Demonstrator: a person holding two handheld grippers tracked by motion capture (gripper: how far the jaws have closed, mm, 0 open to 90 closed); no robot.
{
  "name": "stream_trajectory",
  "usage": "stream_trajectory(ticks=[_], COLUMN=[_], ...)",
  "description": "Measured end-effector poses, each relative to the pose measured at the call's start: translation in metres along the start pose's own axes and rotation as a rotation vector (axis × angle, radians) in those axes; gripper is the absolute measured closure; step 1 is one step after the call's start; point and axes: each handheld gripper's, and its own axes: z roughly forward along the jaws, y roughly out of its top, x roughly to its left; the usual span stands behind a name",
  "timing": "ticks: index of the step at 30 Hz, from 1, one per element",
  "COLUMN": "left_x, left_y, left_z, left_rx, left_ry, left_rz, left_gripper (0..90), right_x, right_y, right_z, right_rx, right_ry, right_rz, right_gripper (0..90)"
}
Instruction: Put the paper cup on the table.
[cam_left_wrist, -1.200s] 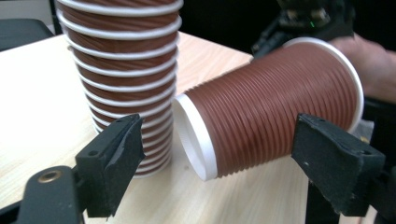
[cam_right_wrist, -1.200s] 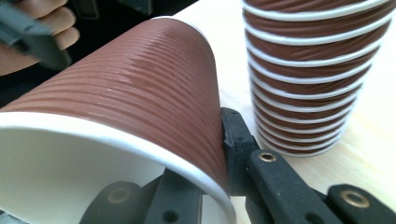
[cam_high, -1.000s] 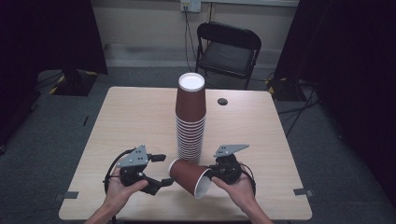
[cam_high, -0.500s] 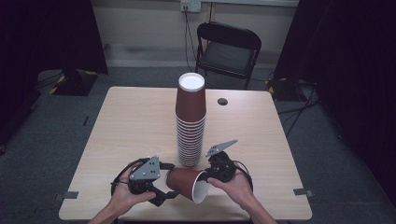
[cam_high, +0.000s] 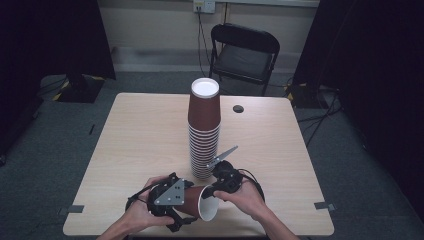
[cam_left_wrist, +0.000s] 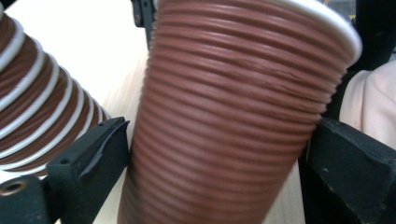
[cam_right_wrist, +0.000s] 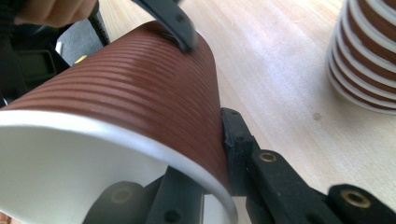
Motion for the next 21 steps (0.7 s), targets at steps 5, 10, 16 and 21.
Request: stream_trajectory(ticks=[5, 10, 16, 21], left_x=[-0.003, -0.006, -0.009, -0.012], left_y=[0.003, 0.004, 0.007, 0.01], left_z=[0.004, 0.006, 0.005, 0.008], left_rx=[-0.002, -0.006, 0.001, -0.01], left_ry=[0.03, 0.051, 0.056, 0.08], left_rz=[0.025, 0.043, 0.07, 0.076], left_gripper=[4.3, 4.9, 6.5, 6.5], right_x=[0.002, 0.004, 0.007, 0.007], right_y=[0.008, 0.014, 0.02, 0.021], right_z=[0.002, 0.006, 0.011, 0.012], right_rx=[0.025, 0.068, 0.09, 0.099], right_ry=[0.0, -0.001, -0.007, -0.006], right_rz=[0.007, 0.026, 0.014, 0.017], right_gripper=[86.4, 86.3, 86.2, 86.7])
